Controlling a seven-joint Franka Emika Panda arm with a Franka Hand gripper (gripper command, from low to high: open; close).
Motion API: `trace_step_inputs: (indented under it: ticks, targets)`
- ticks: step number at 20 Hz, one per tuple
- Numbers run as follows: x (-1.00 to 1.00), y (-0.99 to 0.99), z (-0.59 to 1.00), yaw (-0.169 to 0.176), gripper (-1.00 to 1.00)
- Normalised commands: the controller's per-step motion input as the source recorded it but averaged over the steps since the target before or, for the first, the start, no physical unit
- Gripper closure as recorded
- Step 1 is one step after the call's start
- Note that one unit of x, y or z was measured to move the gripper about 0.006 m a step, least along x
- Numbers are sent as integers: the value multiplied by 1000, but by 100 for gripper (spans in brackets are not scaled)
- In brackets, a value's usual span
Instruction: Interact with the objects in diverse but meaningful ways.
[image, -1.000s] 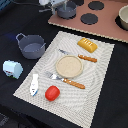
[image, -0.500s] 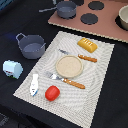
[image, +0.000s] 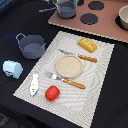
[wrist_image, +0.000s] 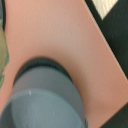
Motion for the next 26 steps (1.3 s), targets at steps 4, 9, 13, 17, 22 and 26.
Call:
trace_step_inputs:
  ticks: [4, 9, 13, 17, 22, 26]
  targets:
    - [740, -413, 46, 18, -100]
    - [721, -394, 49, 29, -100]
    - [753, -429, 65, 10, -100]
    - [716, -321, 87, 6, -100]
    - [618, -236, 85, 46, -100]
    - [589, -116, 66, 77, -100]
